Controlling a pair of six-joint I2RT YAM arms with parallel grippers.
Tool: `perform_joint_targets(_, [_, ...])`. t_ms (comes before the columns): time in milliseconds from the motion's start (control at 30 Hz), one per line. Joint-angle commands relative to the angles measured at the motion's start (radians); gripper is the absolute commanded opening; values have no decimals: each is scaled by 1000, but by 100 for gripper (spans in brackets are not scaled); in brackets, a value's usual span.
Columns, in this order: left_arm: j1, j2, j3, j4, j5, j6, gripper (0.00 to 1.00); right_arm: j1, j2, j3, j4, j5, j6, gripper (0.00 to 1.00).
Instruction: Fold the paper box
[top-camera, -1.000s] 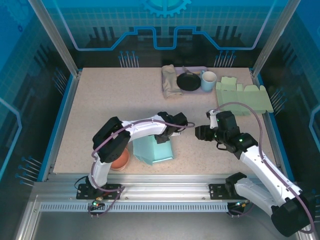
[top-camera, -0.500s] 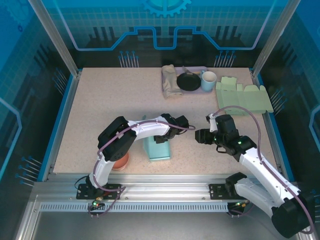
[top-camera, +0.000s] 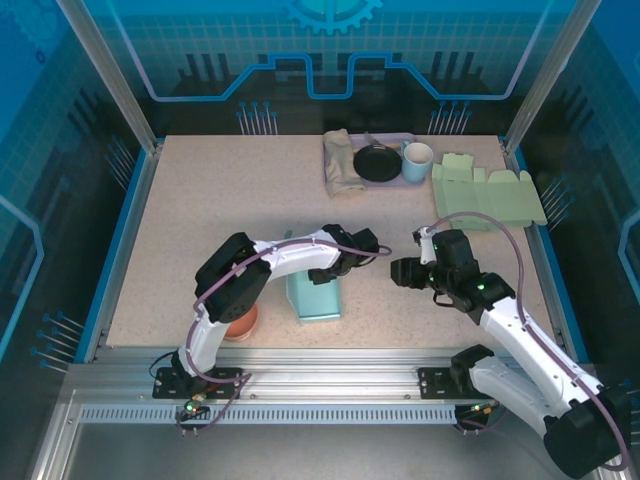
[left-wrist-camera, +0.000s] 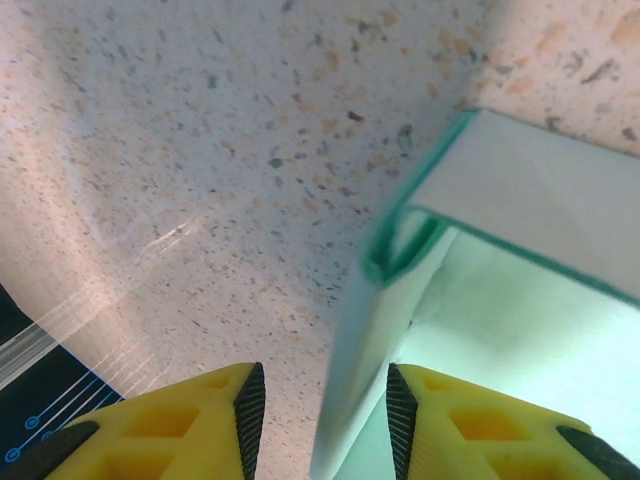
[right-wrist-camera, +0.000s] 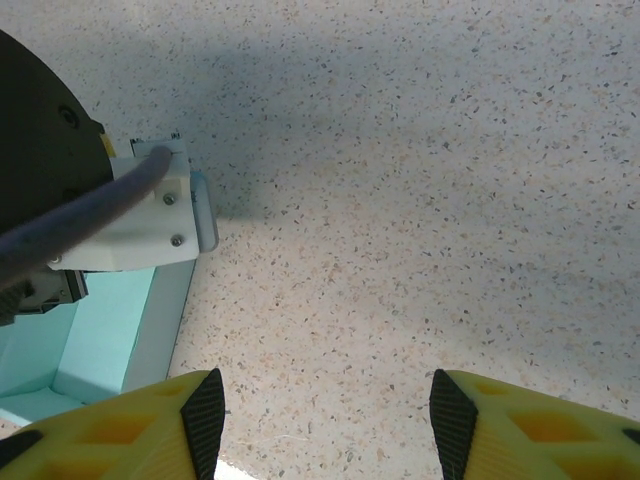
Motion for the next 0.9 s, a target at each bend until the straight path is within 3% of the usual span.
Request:
perform_joint_targets(0, [-8,-66,64,-64,-20,-45,40,-10,-20,-10,-20,-13,3,59])
perform_joint_targets(433, [0,-95,309,-196,-29,-218,46,-10,-42,23,-44,-33,-32,59])
perform_joint_targets(700, [33,-232,354,-365,-13,-575,49,-8,-55,68,-49,-110,-92,60])
perform_joint_targets(867, [47,-388,254,-448,42,-816,56,8,-43,92,-46,-129,-106,60])
